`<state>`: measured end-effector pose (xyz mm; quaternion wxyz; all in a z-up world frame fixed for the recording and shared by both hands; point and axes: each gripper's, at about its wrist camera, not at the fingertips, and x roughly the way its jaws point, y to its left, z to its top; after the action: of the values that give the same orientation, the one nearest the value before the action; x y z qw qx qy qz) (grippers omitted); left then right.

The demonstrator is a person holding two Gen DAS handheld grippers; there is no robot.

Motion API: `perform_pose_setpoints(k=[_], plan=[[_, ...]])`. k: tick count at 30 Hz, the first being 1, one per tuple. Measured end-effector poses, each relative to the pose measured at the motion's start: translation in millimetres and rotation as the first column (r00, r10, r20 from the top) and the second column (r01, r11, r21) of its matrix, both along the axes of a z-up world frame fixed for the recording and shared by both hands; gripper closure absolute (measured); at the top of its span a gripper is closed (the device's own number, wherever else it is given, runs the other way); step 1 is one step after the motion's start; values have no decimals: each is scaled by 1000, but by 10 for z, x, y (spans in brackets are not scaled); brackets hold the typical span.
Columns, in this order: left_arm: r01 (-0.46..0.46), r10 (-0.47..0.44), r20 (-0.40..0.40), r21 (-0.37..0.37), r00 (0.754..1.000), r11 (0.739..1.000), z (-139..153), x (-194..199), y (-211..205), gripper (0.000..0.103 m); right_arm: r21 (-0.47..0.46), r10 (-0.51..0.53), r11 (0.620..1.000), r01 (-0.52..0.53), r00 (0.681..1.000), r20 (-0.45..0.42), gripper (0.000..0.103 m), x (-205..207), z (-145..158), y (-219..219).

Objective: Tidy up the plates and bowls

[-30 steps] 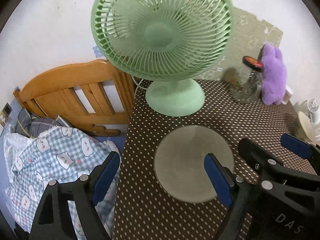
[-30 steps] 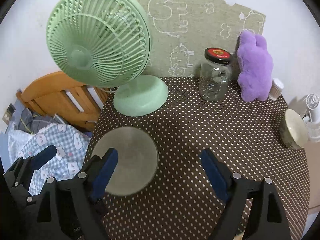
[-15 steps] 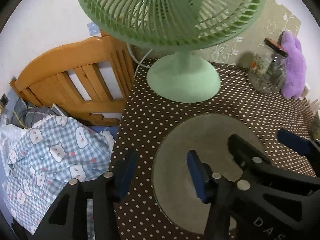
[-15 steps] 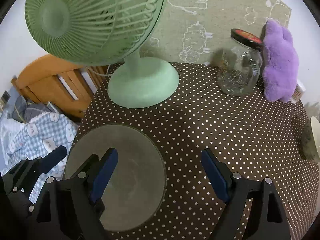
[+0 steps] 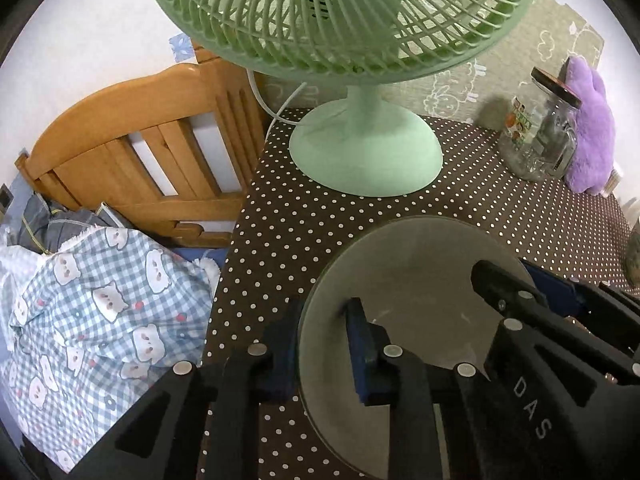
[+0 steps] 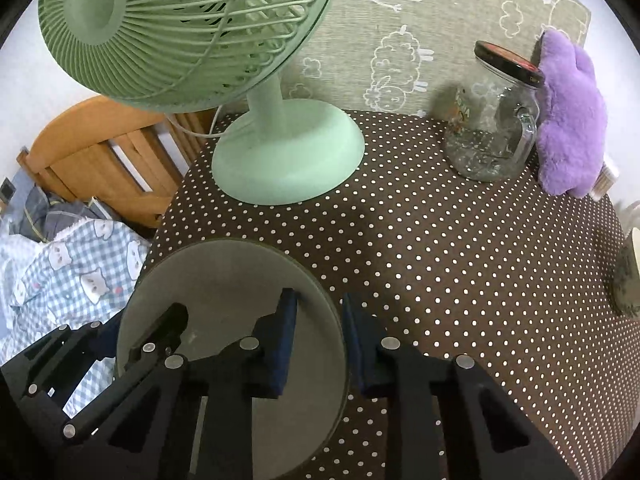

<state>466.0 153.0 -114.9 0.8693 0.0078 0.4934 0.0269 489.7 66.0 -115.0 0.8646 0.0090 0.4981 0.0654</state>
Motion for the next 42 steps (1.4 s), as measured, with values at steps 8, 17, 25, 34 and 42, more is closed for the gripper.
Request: perform_pose_setpoints(k=[8, 17, 25, 34, 42], plan=[[10, -10, -7, 0, 1000, 1000, 46, -67, -66, 84, -5, -13, 1000, 13, 1000, -7, 77, -67, 50, -38], [22, -22, -5, -14, 1000, 1000, 185, -242, -212, 84, -20, -29, 999, 29, 1000, -5, 77, -268, 199, -158], [37, -37, -4, -21, 999, 999, 332, -441, -336, 84, -22, -53, 998, 53, 999, -5, 77, -519, 341, -283], [40, -40, 5, -14, 999, 999, 544, -730, -439, 84, -5, -65, 998, 65, 998, 3, 77, -830, 545, -373], [59, -59, 10, 1, 998, 998, 709, -1042, -541, 84, 5, -72, 997, 72, 997, 5, 77, -1186, 704, -466]])
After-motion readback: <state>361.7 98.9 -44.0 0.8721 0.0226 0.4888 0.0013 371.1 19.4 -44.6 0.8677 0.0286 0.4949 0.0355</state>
